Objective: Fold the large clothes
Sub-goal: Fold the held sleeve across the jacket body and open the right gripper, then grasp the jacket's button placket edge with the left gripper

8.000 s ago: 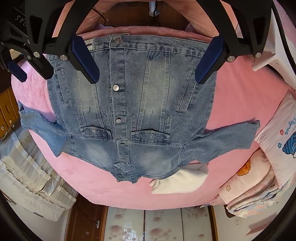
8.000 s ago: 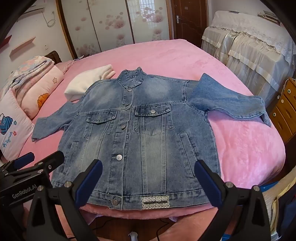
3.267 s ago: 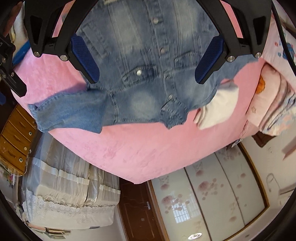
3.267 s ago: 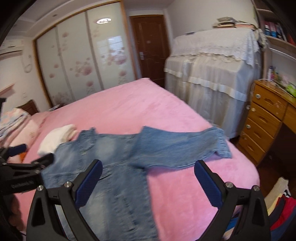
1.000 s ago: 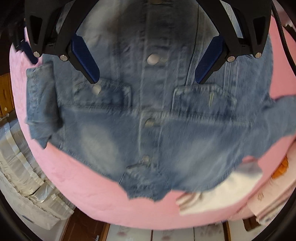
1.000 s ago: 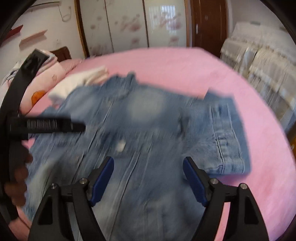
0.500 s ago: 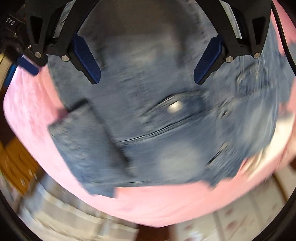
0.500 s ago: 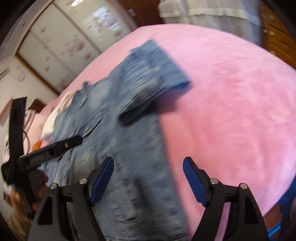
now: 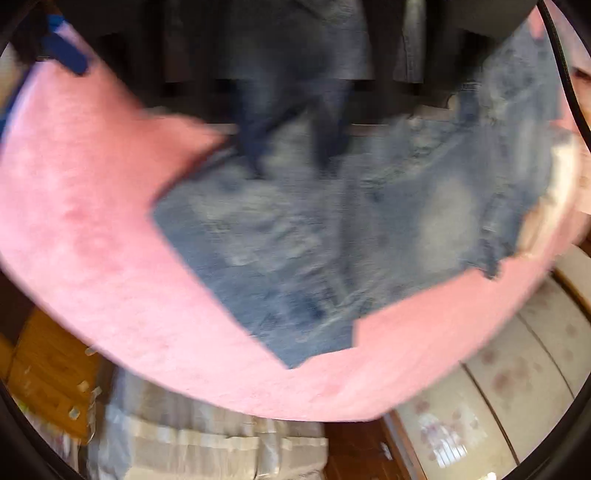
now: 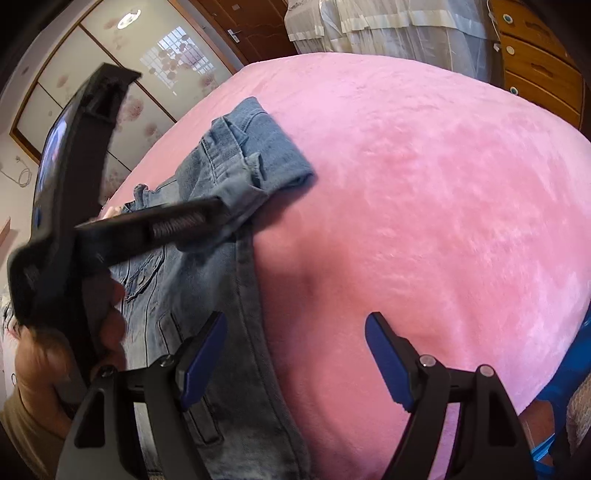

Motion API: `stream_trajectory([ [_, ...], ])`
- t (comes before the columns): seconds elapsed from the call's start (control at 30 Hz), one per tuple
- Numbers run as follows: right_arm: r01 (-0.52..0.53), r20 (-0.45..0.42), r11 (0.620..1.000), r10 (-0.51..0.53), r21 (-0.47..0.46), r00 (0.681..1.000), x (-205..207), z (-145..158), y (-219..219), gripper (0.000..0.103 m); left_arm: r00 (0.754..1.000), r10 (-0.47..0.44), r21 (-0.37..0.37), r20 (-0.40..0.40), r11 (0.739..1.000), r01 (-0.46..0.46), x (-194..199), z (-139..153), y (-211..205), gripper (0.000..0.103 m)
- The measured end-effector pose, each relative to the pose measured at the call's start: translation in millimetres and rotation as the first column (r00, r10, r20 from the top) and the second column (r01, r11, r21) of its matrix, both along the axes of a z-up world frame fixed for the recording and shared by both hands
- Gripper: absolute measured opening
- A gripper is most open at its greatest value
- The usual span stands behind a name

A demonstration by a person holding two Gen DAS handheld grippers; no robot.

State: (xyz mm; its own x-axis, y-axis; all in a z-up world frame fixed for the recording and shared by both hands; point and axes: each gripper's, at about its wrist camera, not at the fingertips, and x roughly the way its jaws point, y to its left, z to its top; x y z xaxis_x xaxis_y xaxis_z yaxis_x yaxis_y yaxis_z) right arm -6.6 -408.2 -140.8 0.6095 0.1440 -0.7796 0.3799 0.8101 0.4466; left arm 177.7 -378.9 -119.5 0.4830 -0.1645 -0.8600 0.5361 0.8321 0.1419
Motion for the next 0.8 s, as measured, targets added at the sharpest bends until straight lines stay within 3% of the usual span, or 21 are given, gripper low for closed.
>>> stream_trajectory([
  [0.23, -0.003, 0.007, 1.0, 0.003, 0.001, 1.0, -1, 1, 1, 0.077, 0.989, 0.141, -0.195, 0.048, 0.972, -0.129, 18, 58, 51, 0.004],
  [0.33, -0.009, 0.009, 1.0, 0.009, -0.003, 1.0, -5, 2, 3, 0.077, 0.963, 0.261, -0.279, 0.074, 0.932, -0.231, 35, 92, 94, 0.003],
  [0.43, -0.012, 0.013, 1.0, 0.012, -0.001, 1.0, -7, 3, 4, 0.077, 0.916, 0.39, -0.322, 0.091, 0.882, -0.343, 45, 108, 157, 0.001],
  [0.47, -0.015, 0.012, 1.0, 0.015, -0.001, 1.0, -7, 2, 5, 0.077, 0.9, 0.427, -0.327, 0.087, 0.866, -0.379, 47, 107, 177, 0.001],
  [0.6, -0.04, -0.006, 0.999, 0.04, -0.008, 0.999, -2, -1, 12, 0.077, 0.851, 0.52, -0.286, -0.07, 0.807, -0.517, 45, 62, 248, 0.001],
  [0.7, -0.06, -0.008, 0.998, 0.06, -0.011, 0.998, 3, 0, 18, 0.077, 0.828, 0.524, -0.23, -0.199, 0.796, -0.559, 32, 15, 280, 0.002],
  [0.8, -0.085, -0.007, 0.996, 0.085, -0.025, 0.996, 8, 3, 25, 0.077, 0.812, 0.479, -0.226, -0.333, 0.795, -0.562, 36, -15, 299, 0.01],
])
